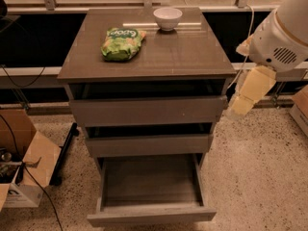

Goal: Place green rice chip bag into bottom drawer

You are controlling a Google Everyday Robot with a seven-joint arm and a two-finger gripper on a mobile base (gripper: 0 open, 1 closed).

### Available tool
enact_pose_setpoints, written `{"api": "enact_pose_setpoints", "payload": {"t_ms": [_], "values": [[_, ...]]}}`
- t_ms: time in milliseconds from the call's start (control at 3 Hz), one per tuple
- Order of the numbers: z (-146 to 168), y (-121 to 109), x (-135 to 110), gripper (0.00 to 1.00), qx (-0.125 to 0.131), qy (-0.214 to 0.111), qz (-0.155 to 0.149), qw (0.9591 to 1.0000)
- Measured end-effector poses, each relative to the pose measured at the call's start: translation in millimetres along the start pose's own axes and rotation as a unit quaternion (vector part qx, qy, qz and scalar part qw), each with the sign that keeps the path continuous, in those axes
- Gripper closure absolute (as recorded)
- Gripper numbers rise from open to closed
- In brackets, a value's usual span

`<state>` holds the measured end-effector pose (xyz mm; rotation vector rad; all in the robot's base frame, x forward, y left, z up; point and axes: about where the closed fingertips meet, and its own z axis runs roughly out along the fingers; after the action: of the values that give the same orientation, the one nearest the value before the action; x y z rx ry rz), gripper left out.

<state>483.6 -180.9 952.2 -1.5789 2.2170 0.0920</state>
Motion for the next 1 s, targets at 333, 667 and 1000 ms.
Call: {"api": "enact_pose_setpoints", "payload": {"t_ms": [333,667,1000], "values": [[36,-12,-38,0.0,0.01,-0.062,0.025,0.9977],[66,-51,-87,0.0,0.02,-0.141,0.018,0.9897],[81,-87,-134,0.0,0.011,-0.205,0.001,0.9787]]}}
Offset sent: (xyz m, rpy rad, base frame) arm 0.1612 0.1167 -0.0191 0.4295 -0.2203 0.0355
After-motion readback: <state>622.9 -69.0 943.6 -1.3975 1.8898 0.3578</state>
